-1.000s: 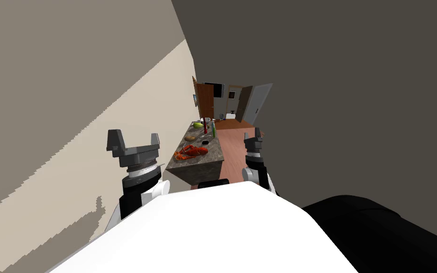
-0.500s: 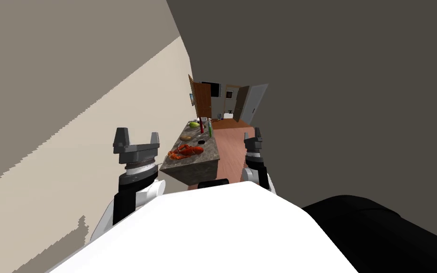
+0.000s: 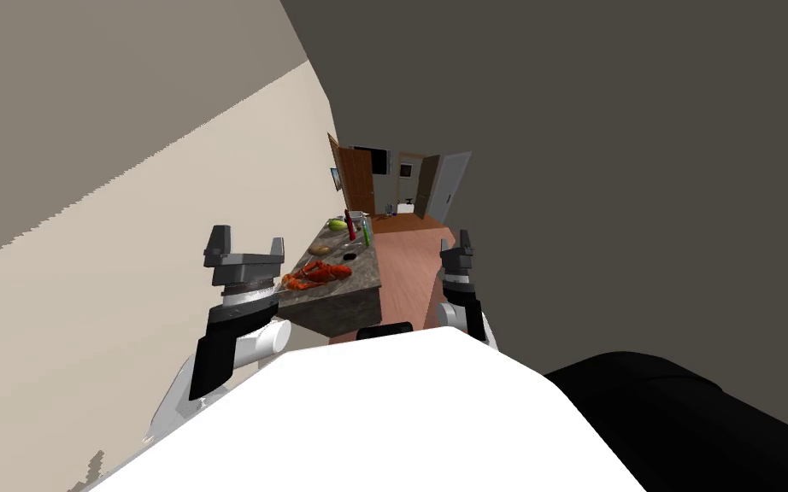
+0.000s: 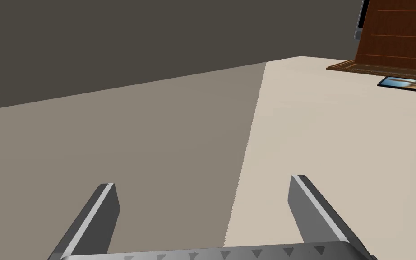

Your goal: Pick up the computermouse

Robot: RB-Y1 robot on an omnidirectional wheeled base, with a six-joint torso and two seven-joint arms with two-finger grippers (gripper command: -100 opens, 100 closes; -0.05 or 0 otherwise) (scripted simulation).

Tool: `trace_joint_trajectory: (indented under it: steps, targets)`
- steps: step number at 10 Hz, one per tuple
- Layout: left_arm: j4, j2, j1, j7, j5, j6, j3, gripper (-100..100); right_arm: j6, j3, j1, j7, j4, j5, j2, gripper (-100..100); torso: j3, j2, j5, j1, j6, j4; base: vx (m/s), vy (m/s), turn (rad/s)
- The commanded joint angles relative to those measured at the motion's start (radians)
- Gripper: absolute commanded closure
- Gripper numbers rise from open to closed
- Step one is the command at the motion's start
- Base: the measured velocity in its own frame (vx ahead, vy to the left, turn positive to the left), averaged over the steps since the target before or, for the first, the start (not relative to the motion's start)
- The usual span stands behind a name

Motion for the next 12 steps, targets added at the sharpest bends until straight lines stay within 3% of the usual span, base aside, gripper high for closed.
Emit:
trace_joint_trajectory:
  steps: [1,6,9,11,12]
  targets:
    - [0.004,0.006,-0.022,0.012,0.02,0.05,0.021,-100,0.0,0.0,0.0,0.0,0.0,0.0,0.0,0,0.0,0.0,0.0,0.0,0.0,0.0,0.003,-0.124,-0.078]
    - [0.023,0.02,-0.056,0.035,0.06,0.166,0.067,-100,0.0,0.0,0.0,0.0,0.0,0.0,0.0,0,-0.001,-0.001,0.001,0.003,0.0,0.0,-0.002,-0.102,-0.058]
    - [0.047,0.034,-0.092,0.051,0.103,0.251,0.116,-100,0.0,0.0,0.0,0.0,0.0,0.0,0.0,0,-0.001,-0.002,0.001,0.004,0.0,-0.001,0.018,-0.117,-0.069]
    - [0.047,0.034,-0.092,0.051,0.103,0.286,0.116,-100,0.0,0.0,0.0,0.0,0.0,0.0,0.0,0,-0.001,-0.002,0.001,0.004,0.0,-0.001,0.013,-0.065,-0.011]
    - [0.061,0.042,-0.111,0.056,0.125,0.325,0.141,-100,0.0,0.0,0.0,0.0,0.0,0.0,0.0,0,-0.001,-0.002,0.002,0.008,0.0,0.0,0.016,-0.076,-0.077]
